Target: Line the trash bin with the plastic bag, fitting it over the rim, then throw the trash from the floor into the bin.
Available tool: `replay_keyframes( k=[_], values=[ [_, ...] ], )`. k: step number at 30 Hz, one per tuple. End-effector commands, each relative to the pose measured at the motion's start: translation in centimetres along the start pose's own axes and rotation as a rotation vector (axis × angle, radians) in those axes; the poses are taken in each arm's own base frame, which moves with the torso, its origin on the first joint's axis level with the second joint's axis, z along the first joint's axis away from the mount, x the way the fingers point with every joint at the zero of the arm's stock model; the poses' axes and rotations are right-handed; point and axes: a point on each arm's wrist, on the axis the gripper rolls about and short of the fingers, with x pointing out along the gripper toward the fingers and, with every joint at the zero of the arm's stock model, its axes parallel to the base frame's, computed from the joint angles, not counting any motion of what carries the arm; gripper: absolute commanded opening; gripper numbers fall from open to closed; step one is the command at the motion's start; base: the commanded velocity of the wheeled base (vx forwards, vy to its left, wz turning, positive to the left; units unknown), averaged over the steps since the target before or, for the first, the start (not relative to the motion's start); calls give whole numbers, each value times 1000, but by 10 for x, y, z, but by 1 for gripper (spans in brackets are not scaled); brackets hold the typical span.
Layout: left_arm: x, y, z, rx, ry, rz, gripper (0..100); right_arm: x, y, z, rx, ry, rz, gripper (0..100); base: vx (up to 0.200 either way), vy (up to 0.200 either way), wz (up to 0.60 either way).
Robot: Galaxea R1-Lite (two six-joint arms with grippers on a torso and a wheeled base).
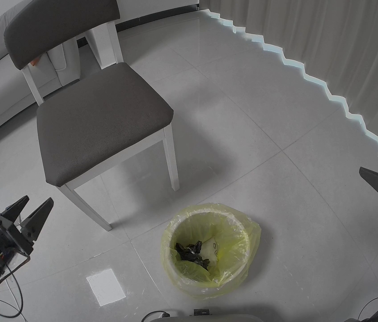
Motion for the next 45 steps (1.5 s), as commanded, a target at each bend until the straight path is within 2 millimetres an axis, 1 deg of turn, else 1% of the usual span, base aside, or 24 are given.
replay_keyframes(
  k=[1,4,6,7,8,10,12,13,17,18,20,22,26,29,31,33,35,37,38,39,44,45],
  values=[
    [-74,-21,9,74,-210,-58,100,-41,13,-17,24,-131,68,100,0,0,0],
    [-105,-24,-7,137,-243,-58,100,-78,25,-43,1,-217,67,100,0,0,0],
    [-121,-25,-20,184,-236,-38,100,-98,31,-59,-10,-282,55,100,0,0,0],
    [-121,-25,-20,184,-236,-38,100,-98,31,-59,-10,-282,55,100,0,0,0],
    [-137,-25,-37,212,-209,-9,100,-118,38,-77,-6,-331,35,100,0,0,0],
    [-142,-26,-46,200,-173,15,100,-131,44,-89,22,-336,28,100,0,0,0],
    [-141,-24,-51,198,-144,30,100,-142,48,-102,47,-328,25,100,0,0,0],
    [-140,-23,-54,198,-138,31,100,-144,49,-109,51,-322,25,100,0,0,0],
    [-132,-15,-70,240,-113,56,100,-142,52,-128,60,-319,-24,100,0,0,0],
    [-130,-13,-74,286,-106,95,100,-137,50,-140,55,-298,-38,100,0,0,0],
    [-130,-10,-77,303,-80,185,100,-125,45,-159,61,-252,-107,100,0,0,0],
    [-131,-8,-80,309,-52,261,100,-118,41,-173,66,-232,-185,100,0,0,0],
    [-131,-7,-81,286,-46,283,100,-118,40,-174,144,-238,-239,100,0,0,0],
    [-131,-7,-81,283,-47,285,100,-118,39,-174,157,-241,-272,100,0,0,0],
    [-131,-7,-81,269,-48,290,100,-118,39,-174,147,-241,-302,100,0,0,0],
    [-131,-7,-81,264,-49,292,100,-118,39,-174,32,-224,-322,100,0,0,0],
    [-131,-7,-81,266,-49,292,100,-118,39,-174,-30,-213,-305,100,0,0,0],
    [-131,-7,-81,264,-49,293,100,-118,41,-175,-1,-193,-217,100,0,0,0],
    [-131,-7,-81,264,-49,293,100,-118,41,-175,-1,-193,-217,100,0,0,0],
    [-131,-7,-81,264,-49,292,100,-118,42,-175,53,-182,-166,100,0,0,0],
    [-131,-7,-81,273,-46,292,100,-117,42,-175,58,-209,-152,100,0,0,0],
    [-131,-7,-81,275,-46,292,100,-117,43,-174,60,-208,-112,100,0,0,0]
  ],
)
